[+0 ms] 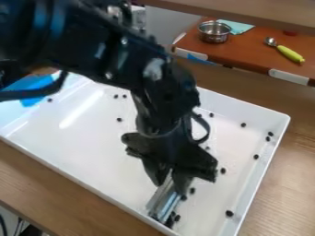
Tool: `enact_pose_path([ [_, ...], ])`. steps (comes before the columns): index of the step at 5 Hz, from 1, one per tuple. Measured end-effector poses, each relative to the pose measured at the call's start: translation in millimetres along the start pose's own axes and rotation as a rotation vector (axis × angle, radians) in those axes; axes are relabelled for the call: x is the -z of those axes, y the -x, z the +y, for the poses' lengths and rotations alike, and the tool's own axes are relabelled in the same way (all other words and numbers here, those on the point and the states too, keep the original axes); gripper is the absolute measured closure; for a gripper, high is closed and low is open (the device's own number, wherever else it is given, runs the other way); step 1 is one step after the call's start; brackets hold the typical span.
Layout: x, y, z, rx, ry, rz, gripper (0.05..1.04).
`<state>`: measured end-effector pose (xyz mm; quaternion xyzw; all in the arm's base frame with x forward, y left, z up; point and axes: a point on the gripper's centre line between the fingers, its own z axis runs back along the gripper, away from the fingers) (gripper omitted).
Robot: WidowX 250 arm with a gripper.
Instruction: Sweep into pile
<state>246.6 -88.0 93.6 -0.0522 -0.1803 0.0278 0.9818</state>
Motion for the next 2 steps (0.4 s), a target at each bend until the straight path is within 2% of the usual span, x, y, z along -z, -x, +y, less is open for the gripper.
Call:
enact_pose_path([
  [1, -29, -16, 24, -0.048, 0.061, -0.061, 0.744],
  [2, -55, -38, 65, -0.105, 0.082, -0.107, 0.744],
])
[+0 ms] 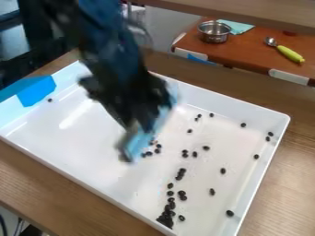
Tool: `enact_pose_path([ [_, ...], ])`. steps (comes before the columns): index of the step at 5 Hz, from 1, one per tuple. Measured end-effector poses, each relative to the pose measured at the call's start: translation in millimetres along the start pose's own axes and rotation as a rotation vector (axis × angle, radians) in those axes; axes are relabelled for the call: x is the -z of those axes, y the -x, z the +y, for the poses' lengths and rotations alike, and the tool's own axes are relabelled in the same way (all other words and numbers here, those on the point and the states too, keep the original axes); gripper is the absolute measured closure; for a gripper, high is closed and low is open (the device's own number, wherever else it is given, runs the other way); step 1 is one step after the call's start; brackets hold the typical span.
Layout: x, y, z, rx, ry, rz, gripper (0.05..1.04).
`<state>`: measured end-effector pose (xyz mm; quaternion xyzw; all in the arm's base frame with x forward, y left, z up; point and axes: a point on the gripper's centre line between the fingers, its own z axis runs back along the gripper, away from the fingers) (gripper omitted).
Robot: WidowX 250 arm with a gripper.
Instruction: Sweep into pile
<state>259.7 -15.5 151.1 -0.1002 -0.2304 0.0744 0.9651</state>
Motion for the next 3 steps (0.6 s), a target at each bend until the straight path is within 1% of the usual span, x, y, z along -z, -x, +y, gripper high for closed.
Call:
enact_pose_path([
  [1, -12, -24, 42, -0.019, -0.018, -0.019, 0.744],
  [2, -13, -43, 87, -0.031, 0.017, -0.014, 0.744],
  [3, -18, -65, 131, -0.038, 0.043, -0.029, 0.744],
])
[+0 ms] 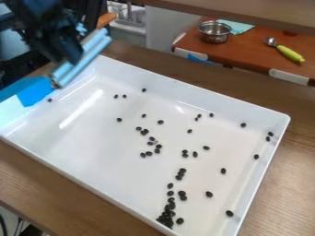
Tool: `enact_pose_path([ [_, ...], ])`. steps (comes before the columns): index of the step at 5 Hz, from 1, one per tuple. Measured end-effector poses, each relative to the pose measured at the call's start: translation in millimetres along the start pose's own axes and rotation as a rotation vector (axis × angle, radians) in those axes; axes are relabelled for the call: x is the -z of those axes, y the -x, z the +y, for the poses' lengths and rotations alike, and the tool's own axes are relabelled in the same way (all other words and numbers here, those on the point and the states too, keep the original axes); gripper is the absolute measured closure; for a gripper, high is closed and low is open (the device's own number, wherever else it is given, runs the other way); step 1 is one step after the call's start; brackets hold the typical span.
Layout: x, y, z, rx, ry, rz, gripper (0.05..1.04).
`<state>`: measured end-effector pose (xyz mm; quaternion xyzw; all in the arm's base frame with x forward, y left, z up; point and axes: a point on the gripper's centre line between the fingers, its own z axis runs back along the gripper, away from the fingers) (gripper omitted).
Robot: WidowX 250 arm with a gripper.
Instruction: Sweep into pile
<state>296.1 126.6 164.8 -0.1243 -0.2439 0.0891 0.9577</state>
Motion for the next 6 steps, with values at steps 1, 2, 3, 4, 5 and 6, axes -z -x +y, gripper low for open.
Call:
enact_pose_path([
  [1, 3, -10, 27, 0.002, -0.013, 0.001, 0.744],
  [2, 14, -11, 40, 0.004, -0.048, 0.006, 0.744],
  [3, 23, -13, 55, 0.008, -0.116, -0.004, 0.744],
  [4, 38, -17, 53, 0.022, -0.156, 0.007, 0.744],
  [5, 55, -15, 57, 0.015, -0.208, 0.037, 0.744],
  [6, 66, -16, 55, 0.035, -0.247, 0.053, 0.744],
])
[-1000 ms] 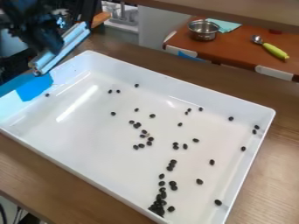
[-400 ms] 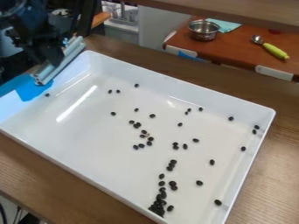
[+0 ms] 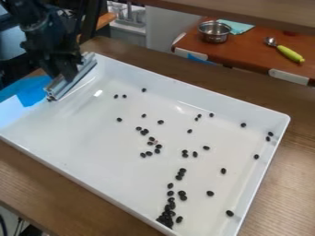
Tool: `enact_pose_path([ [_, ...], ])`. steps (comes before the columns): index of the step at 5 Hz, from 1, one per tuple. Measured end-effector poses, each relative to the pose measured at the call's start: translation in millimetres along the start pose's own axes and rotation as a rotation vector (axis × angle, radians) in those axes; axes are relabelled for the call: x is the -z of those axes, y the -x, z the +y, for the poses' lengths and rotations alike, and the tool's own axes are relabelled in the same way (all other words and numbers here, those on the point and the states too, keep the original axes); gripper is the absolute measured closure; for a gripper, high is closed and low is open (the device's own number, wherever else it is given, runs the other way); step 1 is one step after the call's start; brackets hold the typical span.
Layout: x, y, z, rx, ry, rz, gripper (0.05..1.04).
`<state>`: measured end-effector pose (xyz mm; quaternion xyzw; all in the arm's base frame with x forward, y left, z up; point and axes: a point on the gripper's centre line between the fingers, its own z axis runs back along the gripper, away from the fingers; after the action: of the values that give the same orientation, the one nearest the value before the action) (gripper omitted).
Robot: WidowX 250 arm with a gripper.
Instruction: Sweep into pile
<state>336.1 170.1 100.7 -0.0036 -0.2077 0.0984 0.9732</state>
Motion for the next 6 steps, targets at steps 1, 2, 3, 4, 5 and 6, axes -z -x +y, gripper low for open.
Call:
enact_pose_path([
  [1, 11, 2, -4, 0.015, -0.018, 0.026, 0.744],
  [2, 18, 5, -9, 0.027, -0.022, 0.051, 0.744],
  [3, 23, 2, -17, 0.047, -0.035, 0.053, 0.744],
  [4, 28, -2, -24, 0.07, -0.054, 0.037, 0.744],
  [5, 35, -5, -34, 0.085, -0.065, 0.03, 0.744],
  [6, 37, -6, -45, 0.1, -0.066, 0.028, 0.744],
])
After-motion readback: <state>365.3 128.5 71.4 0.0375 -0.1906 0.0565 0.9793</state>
